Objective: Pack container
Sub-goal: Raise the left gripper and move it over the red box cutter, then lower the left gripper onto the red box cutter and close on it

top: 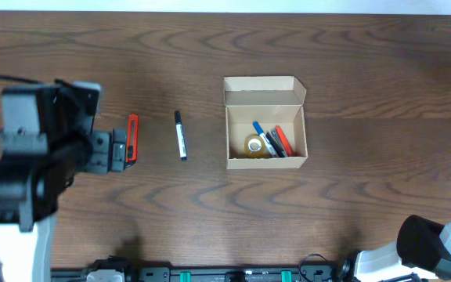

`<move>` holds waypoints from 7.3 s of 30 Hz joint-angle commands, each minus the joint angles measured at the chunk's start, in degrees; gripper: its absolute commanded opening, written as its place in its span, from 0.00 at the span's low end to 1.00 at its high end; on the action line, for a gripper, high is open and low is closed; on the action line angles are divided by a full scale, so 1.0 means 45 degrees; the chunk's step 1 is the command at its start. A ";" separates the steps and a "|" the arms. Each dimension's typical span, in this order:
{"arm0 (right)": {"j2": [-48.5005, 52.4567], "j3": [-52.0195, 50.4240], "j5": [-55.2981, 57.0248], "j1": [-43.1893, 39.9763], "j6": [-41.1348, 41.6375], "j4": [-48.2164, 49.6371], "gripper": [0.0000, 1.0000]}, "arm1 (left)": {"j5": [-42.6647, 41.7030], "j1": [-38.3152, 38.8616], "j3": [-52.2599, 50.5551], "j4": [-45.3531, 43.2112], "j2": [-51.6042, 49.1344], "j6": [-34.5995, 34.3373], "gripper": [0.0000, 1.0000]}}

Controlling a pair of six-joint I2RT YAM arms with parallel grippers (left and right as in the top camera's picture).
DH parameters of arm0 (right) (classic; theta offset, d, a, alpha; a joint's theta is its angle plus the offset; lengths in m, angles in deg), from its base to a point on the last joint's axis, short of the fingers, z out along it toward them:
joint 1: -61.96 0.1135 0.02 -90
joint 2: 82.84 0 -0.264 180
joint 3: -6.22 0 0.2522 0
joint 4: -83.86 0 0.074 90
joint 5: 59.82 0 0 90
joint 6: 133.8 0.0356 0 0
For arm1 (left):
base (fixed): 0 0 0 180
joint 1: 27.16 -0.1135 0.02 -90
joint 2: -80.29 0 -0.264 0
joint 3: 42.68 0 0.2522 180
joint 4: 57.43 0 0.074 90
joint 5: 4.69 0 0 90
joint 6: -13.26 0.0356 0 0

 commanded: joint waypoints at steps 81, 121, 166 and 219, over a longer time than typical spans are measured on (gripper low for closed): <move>-0.0102 0.0146 0.0131 -0.0068 0.0238 -0.0029 0.99 | -0.0850 -0.1044 -0.8267 -1.1278 -0.6411 -0.2749 0.95; -0.0097 0.0146 0.0131 -0.0068 0.0238 -0.0029 0.99 | -0.0840 -0.1044 -0.8272 -1.0792 -0.7825 -0.2147 0.33; -0.0097 0.0146 0.0131 -0.0068 0.0238 -0.0029 0.99 | -0.0831 -0.1044 -0.6994 -1.0958 -0.7747 -0.2244 0.95; -0.0102 0.0146 0.0136 -0.0068 0.0238 -0.0029 0.99 | 0.0597 -0.1044 -0.6421 -1.1419 -0.8417 -0.2244 0.96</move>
